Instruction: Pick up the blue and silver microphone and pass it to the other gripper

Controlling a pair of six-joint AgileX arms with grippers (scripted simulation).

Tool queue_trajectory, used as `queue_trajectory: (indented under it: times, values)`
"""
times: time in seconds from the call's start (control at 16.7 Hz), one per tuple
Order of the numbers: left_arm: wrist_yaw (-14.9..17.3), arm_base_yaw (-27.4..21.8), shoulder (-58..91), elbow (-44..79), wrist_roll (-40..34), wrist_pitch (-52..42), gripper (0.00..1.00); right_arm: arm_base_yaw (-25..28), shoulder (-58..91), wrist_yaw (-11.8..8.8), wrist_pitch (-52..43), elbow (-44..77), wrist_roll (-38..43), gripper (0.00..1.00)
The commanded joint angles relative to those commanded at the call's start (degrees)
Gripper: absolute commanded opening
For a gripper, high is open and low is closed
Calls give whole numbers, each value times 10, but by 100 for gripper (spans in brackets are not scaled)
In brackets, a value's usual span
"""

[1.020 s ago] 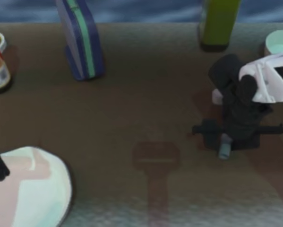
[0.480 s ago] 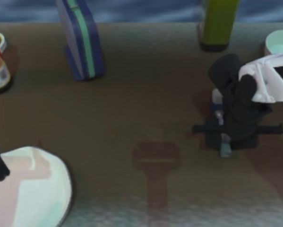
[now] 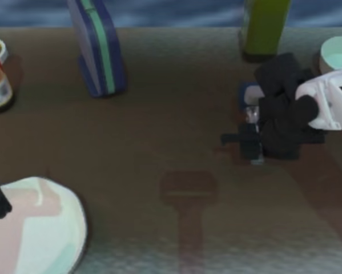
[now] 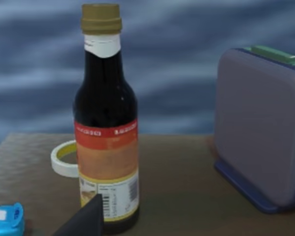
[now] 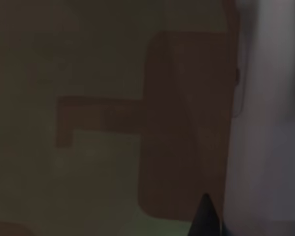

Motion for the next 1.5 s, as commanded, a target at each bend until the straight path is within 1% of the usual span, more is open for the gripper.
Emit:
queue_trajectory:
  times: [0.18, 0.66, 0.78, 0.9, 1.02, 1.32, 1.38, 1.44, 1.5]
  values:
    - [0, 0, 0, 0, 0, 0, 100, 0, -24, -37, 135, -37, -39, 0]
    - [0, 0, 0, 0, 0, 0, 100, -1, -120, -143, 547, -154, -161, 0]
    - [0, 0, 0, 0, 0, 0, 100, -1, -146, -164, 621, -174, -186, 0]
    - [0, 0, 0, 0, 0, 0, 100, -2, -169, -180, 671, -188, -206, 0]
    - [0, 0, 0, 0, 0, 0, 100, -2, -182, -188, 695, -195, -217, 0]
    - [0, 0, 0, 0, 0, 0, 100, -2, -182, -188, 697, -193, -217, 0]
    - [0, 0, 0, 0, 0, 0, 100, 0, -182, -187, 697, -193, -217, 0]
    - [0, 0, 0, 0, 0, 0, 100, 6, -183, -180, 699, -195, -216, 0]
    - [0, 0, 0, 0, 0, 0, 100, 16, -185, -169, 701, -198, -216, 0]
